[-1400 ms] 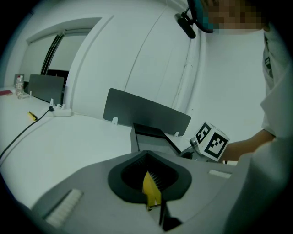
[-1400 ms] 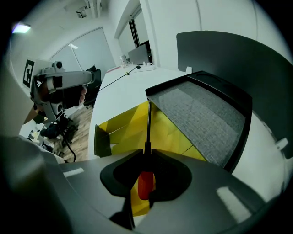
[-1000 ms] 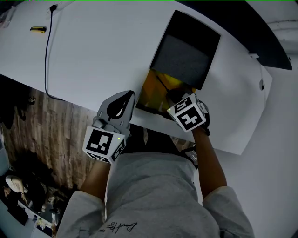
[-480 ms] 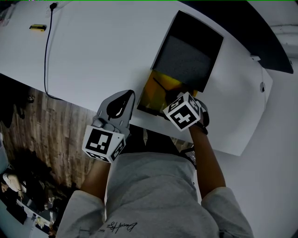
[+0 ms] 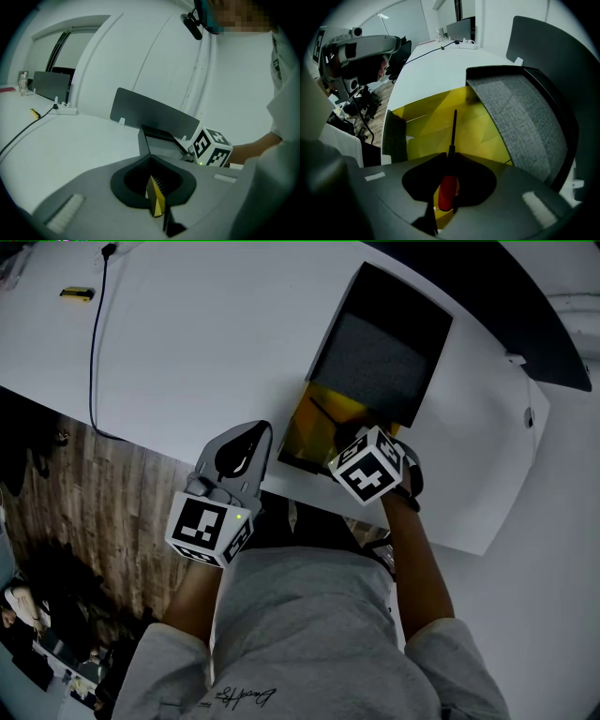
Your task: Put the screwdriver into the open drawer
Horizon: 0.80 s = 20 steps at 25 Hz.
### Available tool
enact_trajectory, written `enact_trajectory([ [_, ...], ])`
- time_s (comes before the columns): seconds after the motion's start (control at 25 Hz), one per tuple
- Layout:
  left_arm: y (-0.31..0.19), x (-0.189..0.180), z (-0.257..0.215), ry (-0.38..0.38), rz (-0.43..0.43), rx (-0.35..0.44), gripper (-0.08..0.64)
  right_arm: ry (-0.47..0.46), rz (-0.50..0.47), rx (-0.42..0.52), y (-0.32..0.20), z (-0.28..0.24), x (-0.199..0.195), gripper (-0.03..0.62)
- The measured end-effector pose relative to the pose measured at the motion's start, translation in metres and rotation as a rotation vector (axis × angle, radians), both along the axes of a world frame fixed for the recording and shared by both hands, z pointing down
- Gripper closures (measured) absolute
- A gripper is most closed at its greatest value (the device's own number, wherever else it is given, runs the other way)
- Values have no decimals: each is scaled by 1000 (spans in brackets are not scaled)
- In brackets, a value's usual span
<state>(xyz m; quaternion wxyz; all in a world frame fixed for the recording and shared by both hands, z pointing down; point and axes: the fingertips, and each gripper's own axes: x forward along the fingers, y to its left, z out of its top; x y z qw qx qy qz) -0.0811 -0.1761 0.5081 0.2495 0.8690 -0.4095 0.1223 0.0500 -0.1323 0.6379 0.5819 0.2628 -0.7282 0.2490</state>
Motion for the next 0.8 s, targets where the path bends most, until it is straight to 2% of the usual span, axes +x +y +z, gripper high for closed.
enact_trajectory([
  [0.48, 5, -2, -3, -5, 2, 5, 560, 8, -37, 4, 5, -1, -1, 483],
  [0.8, 10, 4, -11, -12, 20, 19, 560, -37, -23, 38, 3, -16, -1, 480],
])
